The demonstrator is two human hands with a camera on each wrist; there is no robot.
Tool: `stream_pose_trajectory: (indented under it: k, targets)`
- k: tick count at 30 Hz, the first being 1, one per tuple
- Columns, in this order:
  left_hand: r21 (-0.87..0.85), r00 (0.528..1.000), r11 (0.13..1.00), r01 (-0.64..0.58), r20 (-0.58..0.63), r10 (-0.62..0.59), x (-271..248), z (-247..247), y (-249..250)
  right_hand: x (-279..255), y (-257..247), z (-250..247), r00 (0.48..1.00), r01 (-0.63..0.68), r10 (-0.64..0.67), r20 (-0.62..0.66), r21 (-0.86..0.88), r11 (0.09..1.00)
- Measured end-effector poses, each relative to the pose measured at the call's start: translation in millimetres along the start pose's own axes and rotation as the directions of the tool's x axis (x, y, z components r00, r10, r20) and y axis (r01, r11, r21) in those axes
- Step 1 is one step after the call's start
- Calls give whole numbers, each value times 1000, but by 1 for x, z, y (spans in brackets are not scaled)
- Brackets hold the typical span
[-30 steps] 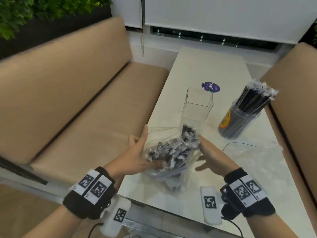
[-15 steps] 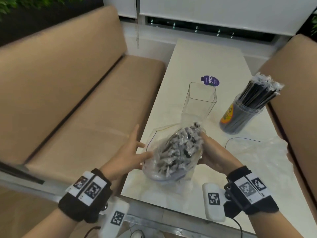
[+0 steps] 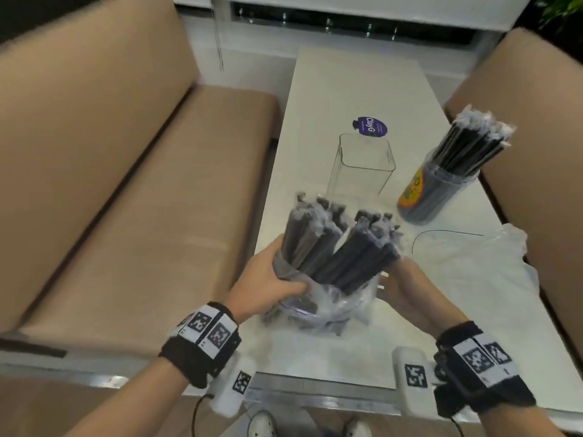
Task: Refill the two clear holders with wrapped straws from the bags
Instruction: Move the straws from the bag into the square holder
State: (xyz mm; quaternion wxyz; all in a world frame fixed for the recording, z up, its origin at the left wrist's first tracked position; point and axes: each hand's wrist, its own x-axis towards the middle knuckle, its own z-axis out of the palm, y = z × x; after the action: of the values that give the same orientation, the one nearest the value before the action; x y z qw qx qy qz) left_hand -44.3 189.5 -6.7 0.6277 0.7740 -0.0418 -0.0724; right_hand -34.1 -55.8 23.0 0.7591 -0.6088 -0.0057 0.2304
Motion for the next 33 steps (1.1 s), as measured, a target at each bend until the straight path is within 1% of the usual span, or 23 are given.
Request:
stream_pose_trajectory:
  k: [1,2,3,4,6,8,10,12,13,14,15,17,18,19,21,22,23,24,25,28,30,31,33]
  targets:
    - [-60,998,998,-13,-61,9,4,3,3,1,0,-7,1000,11,-11,1,58,998]
    - [-96,992,994,-42,-123,30,7,8,7,-6,-3,-10,996,48,-52,66,65,997]
    - [-119,982,990,-77,-178,55,10,16,12,-5,-2,-10,990,94,-96,102,25,995]
    - [-128,972,986,-109,-223,78,12,25,16,-6,-4,-6,987,134,-124,105,-98,986]
    - [-159,960,978,-137,-266,91,16,48,15,3,2,-7,978,203,-176,109,-319,926]
    - [-221,963,970,-101,-267,40,19,69,3,12,10,-6,982,190,-162,101,-410,892]
    - [-238,974,971,4,-218,-58,21,83,-17,20,16,-8,986,169,-152,74,-453,875]
    - [-158,986,981,110,-106,-128,18,83,-33,25,22,-15,984,176,-166,62,-459,871]
    - [-110,990,985,132,-35,-136,16,78,-32,26,20,-17,984,179,-162,78,-458,871]
    - [-81,990,987,137,25,-136,15,69,-33,28,18,-24,985,172,-152,80,-452,876]
    - [-91,988,984,151,49,-147,15,58,-31,29,15,-31,987,160,-139,81,-439,884]
    - [-173,981,968,180,-37,-189,16,34,-19,30,8,-46,989,140,-108,97,-435,890]
    - [-183,980,968,169,-76,-186,17,25,-9,32,6,-53,990,134,-95,107,-448,884]
    - [-101,979,979,177,-84,-186,21,21,-3,33,5,-56,988,132,-82,128,-461,877]
    - [129,979,973,193,45,-200,28,29,10,35,2,-57,980,129,-37,197,-476,870]
    - [176,967,965,193,133,-217,31,39,11,37,2,-56,972,125,-13,234,-471,873]
    - [162,956,969,189,195,-219,32,52,13,38,1,-55,965,130,-5,262,-460,878]
    - [127,957,975,184,203,-207,32,64,11,39,2,-54,961,138,-10,275,-452,881]
    - [76,967,980,183,165,-193,30,74,7,39,2,-54,961,139,-13,275,-444,885]
    - [-29,986,986,162,-35,-163,17,94,-2,34,1,-59,960,106,28,280,-451,886]
    - [-39,976,990,136,-165,-141,8,98,-4,27,-6,-59,962,139,14,271,-536,833]
    - [-24,969,992,122,-213,-124,5,98,-1,24,-12,-58,963,193,-35,268,-590,784]
    - [15,967,996,91,-242,-85,5,92,8,18,-28,-51,949,307,-178,259,-637,707]
